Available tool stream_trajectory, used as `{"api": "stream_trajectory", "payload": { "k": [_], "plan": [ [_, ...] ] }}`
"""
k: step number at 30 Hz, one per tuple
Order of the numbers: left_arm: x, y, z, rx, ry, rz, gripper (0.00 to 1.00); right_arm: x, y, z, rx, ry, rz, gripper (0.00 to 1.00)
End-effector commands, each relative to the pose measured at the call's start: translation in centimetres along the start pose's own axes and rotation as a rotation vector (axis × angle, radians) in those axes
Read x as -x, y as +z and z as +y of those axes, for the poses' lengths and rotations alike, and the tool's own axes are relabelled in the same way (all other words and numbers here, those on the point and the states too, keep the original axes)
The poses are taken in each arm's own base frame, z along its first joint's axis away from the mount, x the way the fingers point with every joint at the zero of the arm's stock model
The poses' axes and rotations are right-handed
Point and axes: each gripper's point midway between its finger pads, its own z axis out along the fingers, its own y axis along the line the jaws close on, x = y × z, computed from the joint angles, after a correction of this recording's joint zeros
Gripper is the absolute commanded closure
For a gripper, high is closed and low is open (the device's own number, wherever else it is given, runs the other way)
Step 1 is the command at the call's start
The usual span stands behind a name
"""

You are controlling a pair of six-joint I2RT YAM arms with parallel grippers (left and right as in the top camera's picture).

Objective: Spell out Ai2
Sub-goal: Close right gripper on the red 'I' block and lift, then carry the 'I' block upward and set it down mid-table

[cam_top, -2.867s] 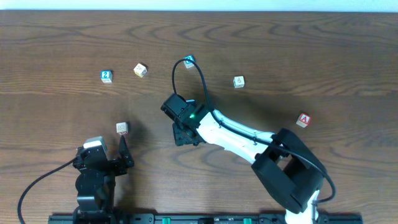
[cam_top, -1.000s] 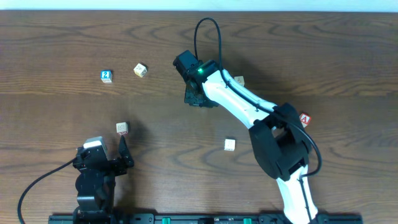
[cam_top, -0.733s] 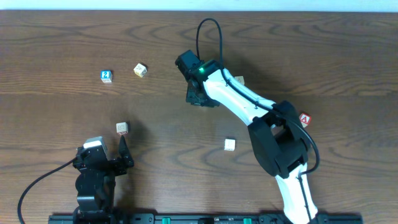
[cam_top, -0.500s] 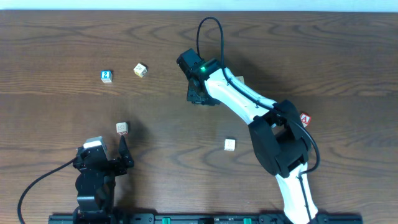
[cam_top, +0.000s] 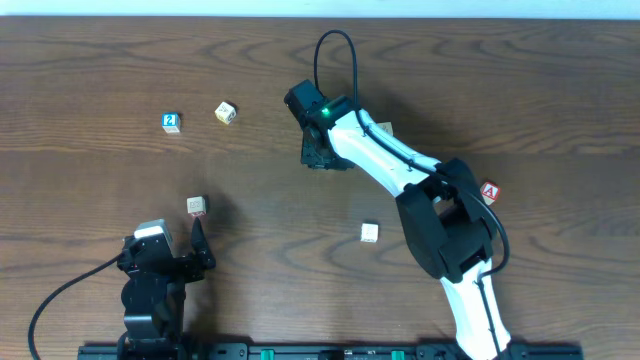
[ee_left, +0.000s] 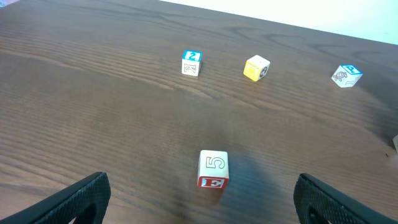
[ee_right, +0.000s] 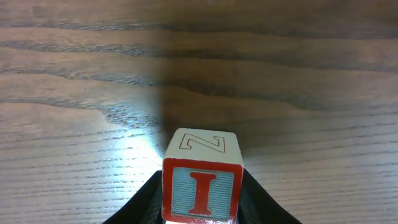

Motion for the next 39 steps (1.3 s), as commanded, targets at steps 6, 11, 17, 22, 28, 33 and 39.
{"api": "stream_trajectory", "payload": {
  "k": [6,11,17,22,28,33,39],
  "plan": [
    [-0.7,0.3,0.4,0.019,0.014,0.014,0.05,0.2,1.1,-0.4,-0.013,-0.002,0.009,0.53],
    [-0.8,0.3,0.4,0.019,0.014,0.014,0.05,0.4,1.1,-0.6,-0.017,0.002,0.006,0.53],
    [-0.7,0.3,0.4,0.019,0.014,0.014,0.05,0.7,1.1,-0.9,-0.014,-0.079,0.011,0.4],
    [-0.7,0.3,0.4,0.019,0.014,0.014,0.04,1.2,-1.6,0.1,0.055,-0.12,0.052,0.17],
    [-0.7,0.3,0.4,0.019,0.014,0.014,0.05,5.5,-12.1,1.7,0.156,-0.193,-0.054,0.01],
    [-0.7,0.3,0.4,0.019,0.014,0.014,0.05,9.0,-27.9,-1.2,0.22,-0.236,-0.357,0.01],
    [-0.7,0.3,0.4,0.019,0.014,0.014,0.05,8.3,-36.5,-11.7,0.187,-0.223,-0.472,0.01]
  ]
}}
